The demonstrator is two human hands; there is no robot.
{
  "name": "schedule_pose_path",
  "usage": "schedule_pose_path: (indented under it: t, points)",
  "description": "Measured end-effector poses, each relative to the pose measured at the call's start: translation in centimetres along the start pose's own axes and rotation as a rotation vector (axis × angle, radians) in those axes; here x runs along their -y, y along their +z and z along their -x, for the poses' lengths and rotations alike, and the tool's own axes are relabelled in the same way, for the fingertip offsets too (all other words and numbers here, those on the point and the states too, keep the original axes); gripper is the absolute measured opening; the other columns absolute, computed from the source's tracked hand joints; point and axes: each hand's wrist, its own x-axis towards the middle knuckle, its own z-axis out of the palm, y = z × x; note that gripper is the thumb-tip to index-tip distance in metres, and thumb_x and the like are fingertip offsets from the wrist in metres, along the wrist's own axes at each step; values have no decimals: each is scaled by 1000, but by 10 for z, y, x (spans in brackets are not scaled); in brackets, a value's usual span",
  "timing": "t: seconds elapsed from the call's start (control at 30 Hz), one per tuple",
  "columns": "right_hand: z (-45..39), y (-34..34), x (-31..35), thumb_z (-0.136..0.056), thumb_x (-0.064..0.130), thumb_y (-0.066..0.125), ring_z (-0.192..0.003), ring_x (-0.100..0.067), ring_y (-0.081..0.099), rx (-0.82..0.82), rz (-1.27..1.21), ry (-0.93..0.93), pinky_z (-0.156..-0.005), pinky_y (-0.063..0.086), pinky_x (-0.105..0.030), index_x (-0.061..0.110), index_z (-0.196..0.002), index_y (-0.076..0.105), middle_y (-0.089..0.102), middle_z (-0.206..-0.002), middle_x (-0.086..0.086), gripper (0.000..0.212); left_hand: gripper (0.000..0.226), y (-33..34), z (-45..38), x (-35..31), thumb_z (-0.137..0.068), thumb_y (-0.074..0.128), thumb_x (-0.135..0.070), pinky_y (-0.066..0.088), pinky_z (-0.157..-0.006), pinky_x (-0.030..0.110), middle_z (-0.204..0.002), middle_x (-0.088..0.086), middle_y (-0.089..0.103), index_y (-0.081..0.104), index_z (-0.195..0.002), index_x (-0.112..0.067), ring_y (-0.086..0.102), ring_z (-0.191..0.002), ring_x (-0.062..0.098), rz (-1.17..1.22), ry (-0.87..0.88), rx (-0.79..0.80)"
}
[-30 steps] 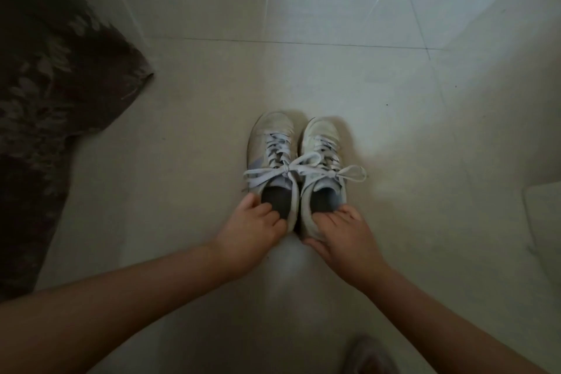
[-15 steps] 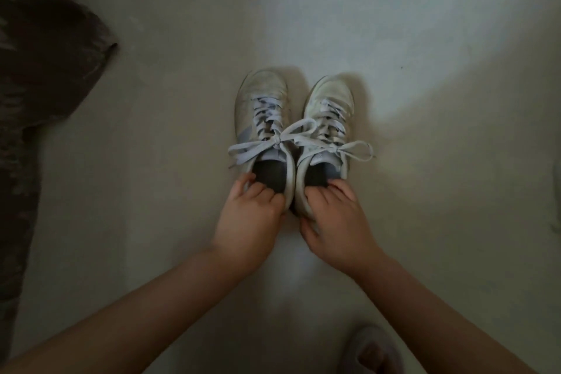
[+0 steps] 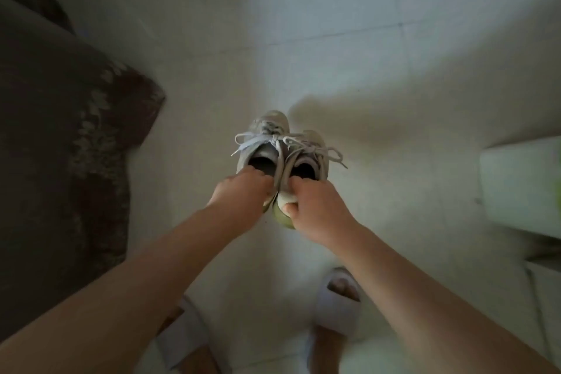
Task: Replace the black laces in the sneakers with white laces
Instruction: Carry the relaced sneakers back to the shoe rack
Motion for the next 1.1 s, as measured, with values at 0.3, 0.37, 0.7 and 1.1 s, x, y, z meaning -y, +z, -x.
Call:
schedule_pose_path:
  t: [0.3, 0.37, 0.7, 1.1]
  points:
    - [128, -253, 57, -88, 15, 52, -96, -26, 60, 2, -17, 16, -77, 42, -30, 13, -103, 55, 64, -105, -4, 15, 26, -217, 141, -123, -93, 45, -16, 44, -87, 33, -123, 2, 44, 43, -119, -12, 41, -120, 20, -23, 2, 51]
    - [157, -315, 71, -87, 17, 52, -99, -24, 59, -4, -23, 29, -77, 41, -29, 16, -103, 55, 63, -106, -1, 17, 27, -273, 173, -146, -93, 46, -19, 46, -88, 35, -124, 1, 43, 43, -120, -14, 42, -120, 20, -17, 8, 50]
    - [166, -579, 117, -85, 16, 50, -88, -19, 54, -187, -31, -74, -65, 36, -24, 27, -96, 53, 59, -92, 8, 16, 24, -532, 204, -192, -93, 47, -20, 46, -86, 33, -122, 2, 52, 50, -116, -14, 51, -115, 20, -91, 78, -219]
    - [8, -758, 108, -90, 28, 54, -98, -18, 52, -435, 11, -36, -80, 40, -28, 18, -114, 53, 59, -106, 4, 26, 16, -751, 75, -122, -96, 44, -29, 45, -69, 27, -101, -3, 55, 57, -97, -20, 59, -87, 19, 110, 114, -472]
